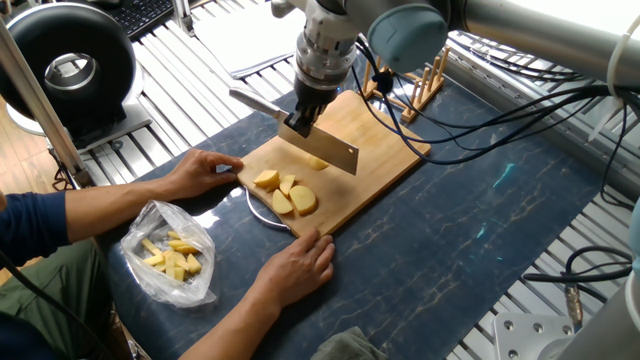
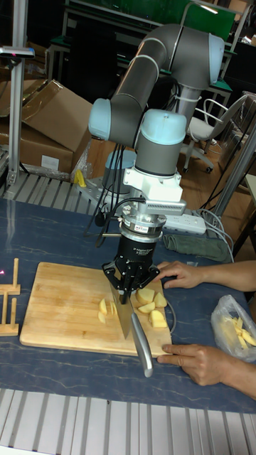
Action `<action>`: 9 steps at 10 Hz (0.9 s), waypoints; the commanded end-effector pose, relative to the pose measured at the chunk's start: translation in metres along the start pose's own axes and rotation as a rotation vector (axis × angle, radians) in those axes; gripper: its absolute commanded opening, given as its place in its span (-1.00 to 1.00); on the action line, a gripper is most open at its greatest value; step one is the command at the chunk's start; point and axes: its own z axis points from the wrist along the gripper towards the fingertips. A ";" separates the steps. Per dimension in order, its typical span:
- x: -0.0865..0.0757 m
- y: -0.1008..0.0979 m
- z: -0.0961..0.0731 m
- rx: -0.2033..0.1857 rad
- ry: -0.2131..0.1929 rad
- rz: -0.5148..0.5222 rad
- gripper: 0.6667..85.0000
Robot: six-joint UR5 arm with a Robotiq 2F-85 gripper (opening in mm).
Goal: Chop the potatoes
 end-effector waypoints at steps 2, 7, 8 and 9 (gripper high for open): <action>-0.001 0.005 -0.001 -0.013 -0.006 -0.006 -0.99; -0.002 0.003 -0.001 -0.012 -0.007 -0.013 -0.99; -0.002 0.003 -0.001 -0.014 -0.007 -0.013 -0.99; -0.002 0.003 -0.001 -0.014 -0.007 -0.013 -0.99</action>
